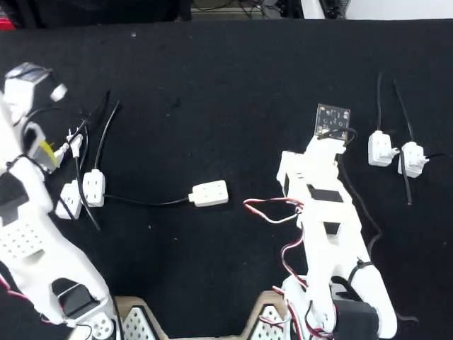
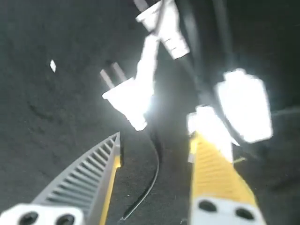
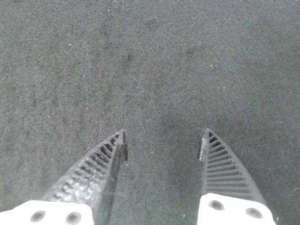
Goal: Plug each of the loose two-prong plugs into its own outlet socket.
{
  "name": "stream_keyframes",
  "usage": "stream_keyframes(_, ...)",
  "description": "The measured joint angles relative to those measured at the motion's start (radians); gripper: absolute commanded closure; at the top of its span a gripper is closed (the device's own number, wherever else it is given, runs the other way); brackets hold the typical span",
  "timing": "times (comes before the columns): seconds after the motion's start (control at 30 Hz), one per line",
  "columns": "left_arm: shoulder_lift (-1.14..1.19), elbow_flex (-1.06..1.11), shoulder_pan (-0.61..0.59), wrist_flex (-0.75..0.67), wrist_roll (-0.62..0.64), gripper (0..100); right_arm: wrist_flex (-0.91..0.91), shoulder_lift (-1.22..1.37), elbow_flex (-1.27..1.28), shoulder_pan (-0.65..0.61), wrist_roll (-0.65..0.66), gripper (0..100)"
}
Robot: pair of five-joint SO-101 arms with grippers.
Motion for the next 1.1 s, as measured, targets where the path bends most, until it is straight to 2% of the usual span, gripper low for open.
stream_keyframes(0.27,0.161,0.000,-0.035,-0.167,0.226,78,0.000,0.000,0.000,0.000,0.000,75.8)
stream_keyframes(0.67,0.296,-0.063,-0.026,-0.184,0.446,78,0.000,0.000,0.000,0.000,0.000,75.8)
stream_keyframes(0.8,0.322,-0.100,-0.061,-0.181,0.437,78,0.000,0.000,0.000,0.000,0.000,75.8)
stream_keyframes(1.1,0.350,-0.203,-0.164,-0.109,0.255,78,0.000,0.000,0.000,0.000,0.000,75.8)
